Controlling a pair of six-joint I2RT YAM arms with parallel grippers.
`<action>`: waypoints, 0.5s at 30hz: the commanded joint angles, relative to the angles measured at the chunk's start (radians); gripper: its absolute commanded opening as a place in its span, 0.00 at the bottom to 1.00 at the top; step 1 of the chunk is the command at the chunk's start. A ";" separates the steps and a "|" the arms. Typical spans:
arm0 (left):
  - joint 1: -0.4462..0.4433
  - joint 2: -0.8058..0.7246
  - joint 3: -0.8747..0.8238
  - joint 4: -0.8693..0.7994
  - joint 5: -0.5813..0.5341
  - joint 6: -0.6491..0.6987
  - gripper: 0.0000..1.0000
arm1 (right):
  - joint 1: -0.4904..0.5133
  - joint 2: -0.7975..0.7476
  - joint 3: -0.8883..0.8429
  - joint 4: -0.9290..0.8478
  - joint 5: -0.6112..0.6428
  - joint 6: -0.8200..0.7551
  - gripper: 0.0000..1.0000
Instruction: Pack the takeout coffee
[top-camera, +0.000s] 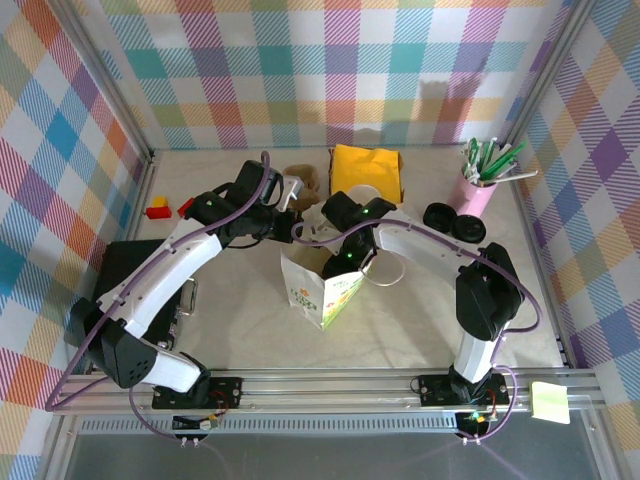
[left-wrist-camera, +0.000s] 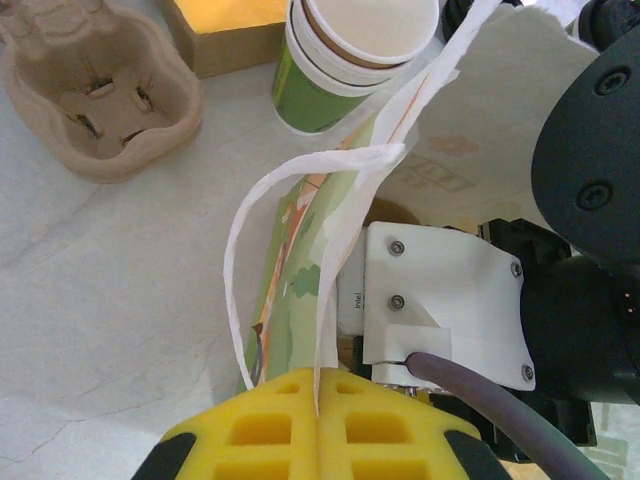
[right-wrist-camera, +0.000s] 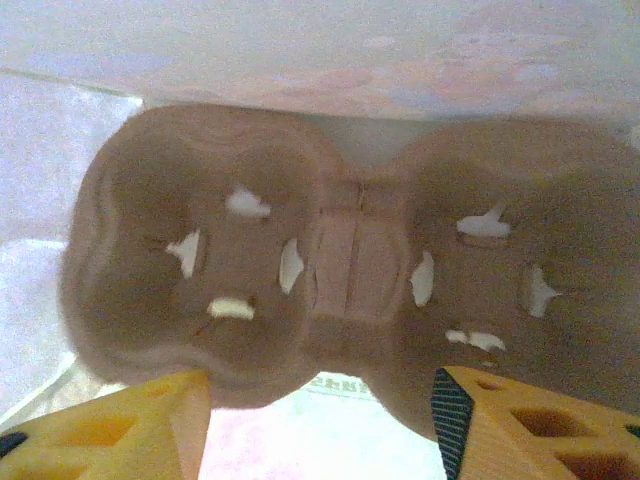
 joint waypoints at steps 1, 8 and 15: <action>-0.016 -0.016 0.004 -0.016 0.033 -0.001 0.00 | 0.018 -0.068 0.064 -0.036 -0.031 0.007 0.66; -0.016 -0.021 0.009 -0.024 0.035 0.000 0.00 | 0.018 -0.152 0.122 -0.037 -0.062 0.064 0.68; -0.016 -0.016 0.017 -0.034 0.034 0.004 0.00 | 0.017 -0.243 0.170 -0.005 -0.074 0.182 0.68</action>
